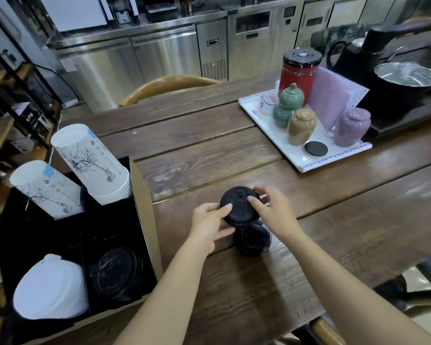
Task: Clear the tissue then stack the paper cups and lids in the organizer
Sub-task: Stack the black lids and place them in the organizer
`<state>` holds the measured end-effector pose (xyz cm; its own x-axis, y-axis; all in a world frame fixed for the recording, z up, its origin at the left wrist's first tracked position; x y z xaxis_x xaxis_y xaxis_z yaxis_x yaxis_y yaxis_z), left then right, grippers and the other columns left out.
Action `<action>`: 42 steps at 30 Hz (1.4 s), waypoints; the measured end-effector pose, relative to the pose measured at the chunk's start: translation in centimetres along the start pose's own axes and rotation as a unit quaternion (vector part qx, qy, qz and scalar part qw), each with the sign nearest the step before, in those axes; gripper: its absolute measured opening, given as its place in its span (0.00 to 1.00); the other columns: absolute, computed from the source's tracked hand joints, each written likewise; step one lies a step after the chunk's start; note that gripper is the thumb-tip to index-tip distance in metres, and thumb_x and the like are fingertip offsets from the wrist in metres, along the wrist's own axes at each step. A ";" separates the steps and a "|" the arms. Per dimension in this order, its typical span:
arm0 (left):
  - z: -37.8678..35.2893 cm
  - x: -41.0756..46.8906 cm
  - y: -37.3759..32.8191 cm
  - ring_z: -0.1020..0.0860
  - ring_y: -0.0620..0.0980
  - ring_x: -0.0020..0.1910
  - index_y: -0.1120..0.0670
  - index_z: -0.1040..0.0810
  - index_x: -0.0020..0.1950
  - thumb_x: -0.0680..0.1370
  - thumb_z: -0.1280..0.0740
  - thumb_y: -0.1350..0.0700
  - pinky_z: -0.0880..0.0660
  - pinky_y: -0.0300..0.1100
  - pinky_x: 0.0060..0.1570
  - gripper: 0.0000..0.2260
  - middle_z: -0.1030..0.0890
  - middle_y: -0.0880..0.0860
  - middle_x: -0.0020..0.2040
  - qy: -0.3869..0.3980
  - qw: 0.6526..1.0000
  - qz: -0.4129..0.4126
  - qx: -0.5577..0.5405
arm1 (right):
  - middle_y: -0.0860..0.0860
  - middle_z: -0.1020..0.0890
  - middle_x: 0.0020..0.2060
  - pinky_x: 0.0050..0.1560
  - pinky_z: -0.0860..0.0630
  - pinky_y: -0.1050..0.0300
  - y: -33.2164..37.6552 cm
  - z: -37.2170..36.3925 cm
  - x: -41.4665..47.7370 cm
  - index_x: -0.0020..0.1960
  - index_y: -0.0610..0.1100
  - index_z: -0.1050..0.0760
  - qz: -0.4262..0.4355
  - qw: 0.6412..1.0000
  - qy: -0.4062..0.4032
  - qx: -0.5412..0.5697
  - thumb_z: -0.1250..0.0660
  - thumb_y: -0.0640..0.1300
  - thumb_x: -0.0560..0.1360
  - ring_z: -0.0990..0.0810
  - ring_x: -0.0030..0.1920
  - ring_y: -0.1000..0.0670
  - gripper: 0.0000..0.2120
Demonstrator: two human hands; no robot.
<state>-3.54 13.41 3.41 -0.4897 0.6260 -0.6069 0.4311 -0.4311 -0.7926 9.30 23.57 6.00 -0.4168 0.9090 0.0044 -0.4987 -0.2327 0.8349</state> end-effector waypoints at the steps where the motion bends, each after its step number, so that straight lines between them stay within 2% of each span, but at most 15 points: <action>1: -0.4 0.0 0.2 0.20 0.56 0.51 0.58 0.26 0.53 0.75 0.31 0.61 0.19 0.49 0.43 0.09 0.21 0.57 0.51 0.005 1.000 0.001 0.026 | 0.47 0.22 0.53 0.51 0.27 0.55 -0.3 0.2 0.0 0.60 0.41 0.26 -0.005 1.000 0.003 -0.004 0.35 0.44 0.75 0.24 0.50 0.48 0.14; 4: -1.1 0.0 1.7 0.22 0.57 0.53 0.61 0.27 0.54 0.74 0.30 0.60 0.20 0.50 0.46 0.11 0.22 0.59 0.54 0.014 0.996 0.024 0.079 | 0.45 0.21 0.55 0.52 0.26 0.52 -1.7 0.3 -0.3 0.59 0.41 0.25 -0.023 0.999 0.025 -0.012 0.35 0.42 0.75 0.25 0.49 0.49 0.13; 8: -1.6 0.2 3.9 0.25 0.55 0.52 0.64 0.27 0.55 0.74 0.30 0.60 0.21 0.46 0.47 0.13 0.24 0.60 0.53 0.008 0.993 0.049 0.107 | 0.44 0.21 0.57 0.54 0.28 0.56 -3.7 -0.4 -1.0 0.62 0.41 0.26 -0.045 0.996 0.060 -0.039 0.36 0.41 0.76 0.26 0.49 0.51 0.14; 15: -1.7 0.3 6.4 0.25 0.55 0.51 0.63 0.29 0.55 0.76 0.32 0.61 0.21 0.48 0.48 0.11 0.27 0.59 0.54 -0.010 0.990 0.072 0.119 | 0.45 0.19 0.55 0.55 0.26 0.53 -5.3 -1.9 -1.3 0.57 0.41 0.24 -0.057 0.991 0.109 -0.060 0.37 0.39 0.76 0.23 0.51 0.48 0.11; 19: -1.4 0.5 7.0 0.24 0.55 0.53 0.61 0.28 0.55 0.75 0.31 0.60 0.21 0.45 0.47 0.12 0.26 0.60 0.59 -0.024 0.989 0.075 0.123 | 0.46 0.18 0.54 0.56 0.23 0.50 -5.8 -2.4 -1.5 0.57 0.43 0.24 -0.067 0.987 0.125 -0.073 0.36 0.41 0.76 0.21 0.52 0.46 0.11; 22: -1.5 0.4 7.1 0.25 0.53 0.53 0.61 0.27 0.57 0.75 0.31 0.60 0.20 0.46 0.49 0.13 0.26 0.58 0.57 -0.023 0.988 0.081 0.127 | 0.48 0.19 0.50 0.48 0.26 0.58 -6.1 -2.5 -1.4 0.58 0.42 0.24 -0.076 0.984 0.139 -0.077 0.38 0.43 0.78 0.22 0.50 0.48 0.11; 24: -1.8 0.2 7.0 0.26 0.52 0.50 0.59 0.25 0.49 0.76 0.32 0.61 0.21 0.48 0.53 0.04 0.25 0.55 0.50 -0.023 0.990 0.087 0.113 | 0.48 0.20 0.47 0.36 0.31 0.66 -6.4 -2.8 -1.4 0.57 0.41 0.24 -0.086 0.979 0.164 -0.090 0.40 0.44 0.79 0.24 0.46 0.50 0.12; 25: -2.0 0.0 6.9 0.27 0.52 0.49 0.59 0.24 0.48 0.76 0.33 0.63 0.22 0.48 0.54 0.03 0.25 0.53 0.45 -0.025 0.991 0.087 0.103 | 0.48 0.20 0.46 0.33 0.34 0.69 -6.7 -2.9 -1.3 0.56 0.40 0.23 -0.093 0.977 0.171 -0.088 0.41 0.45 0.79 0.25 0.45 0.50 0.12; 26: -2.2 0.0 6.9 0.27 0.52 0.49 0.62 0.24 0.53 0.76 0.33 0.64 0.23 0.49 0.55 0.06 0.26 0.51 0.41 -0.026 0.992 0.086 0.089 | 0.47 0.20 0.45 0.32 0.35 0.69 -6.8 -3.0 -1.3 0.55 0.40 0.23 -0.102 0.975 0.177 -0.084 0.41 0.45 0.79 0.24 0.44 0.50 0.12; 28: -2.5 -0.1 7.0 0.28 0.52 0.49 0.66 0.27 0.60 0.76 0.34 0.66 0.24 0.50 0.56 0.13 0.26 0.51 0.41 -0.029 0.993 0.097 0.054 | 0.47 0.21 0.44 0.32 0.34 0.68 -7.2 -3.1 -1.2 0.55 0.39 0.24 -0.118 0.974 0.181 -0.073 0.41 0.45 0.79 0.24 0.44 0.49 0.12; 30: -2.7 -0.2 7.0 0.28 0.53 0.49 0.67 0.27 0.60 0.75 0.34 0.67 0.24 0.52 0.57 0.14 0.25 0.55 0.48 -0.031 0.992 0.116 0.031 | 0.47 0.22 0.44 0.33 0.33 0.66 -7.3 -3.0 -1.1 0.52 0.39 0.24 -0.127 0.972 0.183 -0.069 0.40 0.44 0.78 0.24 0.44 0.49 0.10; 33: -2.8 -0.2 7.1 0.29 0.53 0.50 0.65 0.24 0.56 0.74 0.32 0.69 0.25 0.54 0.57 0.11 0.27 0.56 0.48 -0.038 0.989 0.145 0.004 | 0.47 0.23 0.41 0.34 0.32 0.65 -7.2 -2.9 -1.1 0.46 0.41 0.26 -0.141 0.973 0.180 -0.044 0.38 0.42 0.77 0.25 0.42 0.49 0.05; 37: -2.9 -0.1 7.3 0.30 0.53 0.49 0.62 0.24 0.48 0.73 0.31 0.68 0.25 0.54 0.58 0.06 0.28 0.54 0.45 -0.043 0.986 0.162 -0.006 | 0.49 0.23 0.37 0.37 0.28 0.60 -7.5 -2.8 -1.2 0.42 0.42 0.27 -0.161 0.972 0.173 0.009 0.36 0.41 0.76 0.25 0.40 0.49 0.05; 40: -2.8 0.2 7.0 0.29 0.52 0.49 0.58 0.26 0.47 0.73 0.31 0.67 0.27 0.51 0.58 0.07 0.27 0.54 0.45 -0.043 0.988 0.151 0.000 | 0.51 0.22 0.35 0.33 0.28 0.66 -7.7 -2.7 -1.4 0.40 0.45 0.27 -0.175 0.967 0.167 0.083 0.34 0.39 0.75 0.23 0.37 0.53 0.06; 42: -2.5 0.6 6.6 0.28 0.52 0.51 0.58 0.27 0.47 0.73 0.30 0.65 0.27 0.50 0.58 0.07 0.25 0.53 0.47 -0.037 0.989 0.140 0.010 | 0.52 0.21 0.36 0.28 0.29 0.72 -7.4 -2.6 -1.4 0.43 0.45 0.25 -0.173 0.963 0.162 0.127 0.34 0.38 0.75 0.23 0.36 0.56 0.04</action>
<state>0.91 12.59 -2.05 -0.4070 0.4317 -0.8050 0.5437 -0.5937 -0.5932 11.56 23.14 -1.58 -0.4952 0.7515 -0.4359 -0.4654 0.1942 0.8635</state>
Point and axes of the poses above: each hand's wrist, its own x-axis towards the middle knuckle, its own z-axis out of the back of the hand, y = z × x, the point moved 7 cm from there along x, towards the middle knuckle
